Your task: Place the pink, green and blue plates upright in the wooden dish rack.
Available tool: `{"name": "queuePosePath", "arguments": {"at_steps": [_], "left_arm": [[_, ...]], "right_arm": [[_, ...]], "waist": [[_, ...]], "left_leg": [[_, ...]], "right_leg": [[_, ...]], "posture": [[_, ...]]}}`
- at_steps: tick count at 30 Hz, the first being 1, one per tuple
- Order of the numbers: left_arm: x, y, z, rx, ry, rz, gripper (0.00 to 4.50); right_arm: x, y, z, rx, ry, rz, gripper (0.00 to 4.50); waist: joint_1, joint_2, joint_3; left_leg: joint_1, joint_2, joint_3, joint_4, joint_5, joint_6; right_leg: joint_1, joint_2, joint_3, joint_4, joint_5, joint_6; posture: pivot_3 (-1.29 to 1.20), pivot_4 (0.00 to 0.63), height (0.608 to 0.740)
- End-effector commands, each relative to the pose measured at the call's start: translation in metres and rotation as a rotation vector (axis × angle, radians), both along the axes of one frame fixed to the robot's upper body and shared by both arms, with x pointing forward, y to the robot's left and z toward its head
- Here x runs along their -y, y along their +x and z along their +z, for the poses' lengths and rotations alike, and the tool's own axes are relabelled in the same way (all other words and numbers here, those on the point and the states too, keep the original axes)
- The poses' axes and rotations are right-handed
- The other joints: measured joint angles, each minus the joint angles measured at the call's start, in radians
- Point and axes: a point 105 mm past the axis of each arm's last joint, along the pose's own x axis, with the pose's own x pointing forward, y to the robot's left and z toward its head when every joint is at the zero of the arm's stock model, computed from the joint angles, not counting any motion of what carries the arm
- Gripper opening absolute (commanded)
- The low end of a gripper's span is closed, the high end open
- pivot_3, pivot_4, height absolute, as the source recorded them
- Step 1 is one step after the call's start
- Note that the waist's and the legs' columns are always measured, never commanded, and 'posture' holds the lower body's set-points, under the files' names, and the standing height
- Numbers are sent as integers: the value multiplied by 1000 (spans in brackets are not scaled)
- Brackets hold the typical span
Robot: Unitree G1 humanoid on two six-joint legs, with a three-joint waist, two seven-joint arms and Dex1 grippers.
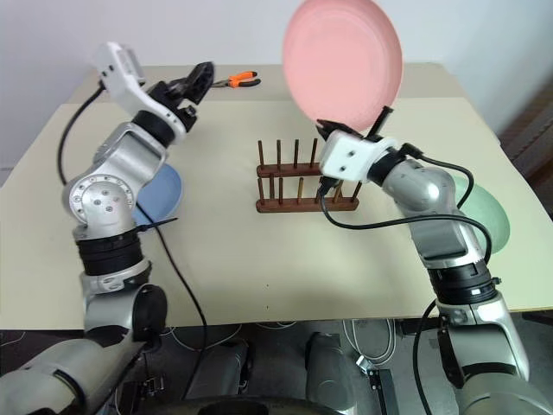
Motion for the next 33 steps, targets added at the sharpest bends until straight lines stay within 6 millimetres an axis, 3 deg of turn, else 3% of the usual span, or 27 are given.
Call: {"name": "queuePosePath", "arguments": {"at_steps": [1, 4, 6, 8, 12, 22, 23, 25, 29, 33], "left_arm": [[2, -13, -25, 58, 252, -107, 3867], [9, -34, -69, 33, 481, -272, 3867], [17, -62, -105, -13, 569, -465, 3867], [23, -78, -121, -31, 605, -563, 3867], [36, -93, -123, -18, 579, -660, 3867], [62, -105, -117, 21, 513, -739, 3867], [63, -106, -117, 21, 513, -745, 3954], [65, -108, -118, 19, 514, -757, 3954], [71, -111, -121, 15, 510, -779, 3954], [77, -114, -128, 4, 520, -801, 3954]], "right_arm": [[8, -32, 33, -206, 430, 248, 0], [16, -46, 43, -341, 666, 390, 0], [22, -49, 40, -431, 771, 435, 0], [24, -51, 38, -475, 822, 458, 0], [26, -49, 29, -548, 832, 437, 0], [41, -26, 0, -642, 888, 319, 0], [42, -25, -1, -651, 899, 324, 501], [44, -24, -2, -655, 908, 325, 887], [55, -19, 3, -580, 854, 231, 2849], [88, -24, 26, -424, 863, 145, 2849]], "waist": [[2, 0, 0], [4, 1, 1], [3, 2, 1], [4, 4, 2], [8, 5, 3], [3, 6, 3], [3, 6, 3], [3, 6, 3], [3, 6, 3], [7, 6, 3]], "left_leg": [[0, 0, 0, 0, 0, 0], [-1, 0, -1, 0, 0, 1], [-1, 1, -1, -1, -1, 2], [-1, 2, 0, -2, -2, 2], [-2, 2, 0, -2, -1, 2], [-1, 1, 2, -2, -1, 3], [-1, 1, 2, -2, -1, 3], [-1, 1, 2, -2, -1, 3], [-1, 1, 2, -1, -1, 3], [-2, 1, 2, -1, -1, 3]], "right_leg": [[0, 0, 0, 0, 0, 0], [0, 0, -1, -1, -2, -4], [0, -1, -1, -1, -2, -5], [0, -2, 0, -3, -2, -6], [-2, -2, -1, -2, -2, -7], [-1, -2, -1, -2, -1, -5], [-1, -2, -1, -2, -1, -5], [-1, -2, -1, -2, -1, -5], [-1, -2, -1, -2, -1, -5], [-1, -2, -1, -3, -1, -5]], "posture": [[0, 150, 740], [0, 150, 740], [0, 150, 740], [0, 150, 740], [0, 150, 740], [0, 150, 740], [0, 150, 740], [0, 150, 740], [0, 150, 740], [0, 150, 740]]}}
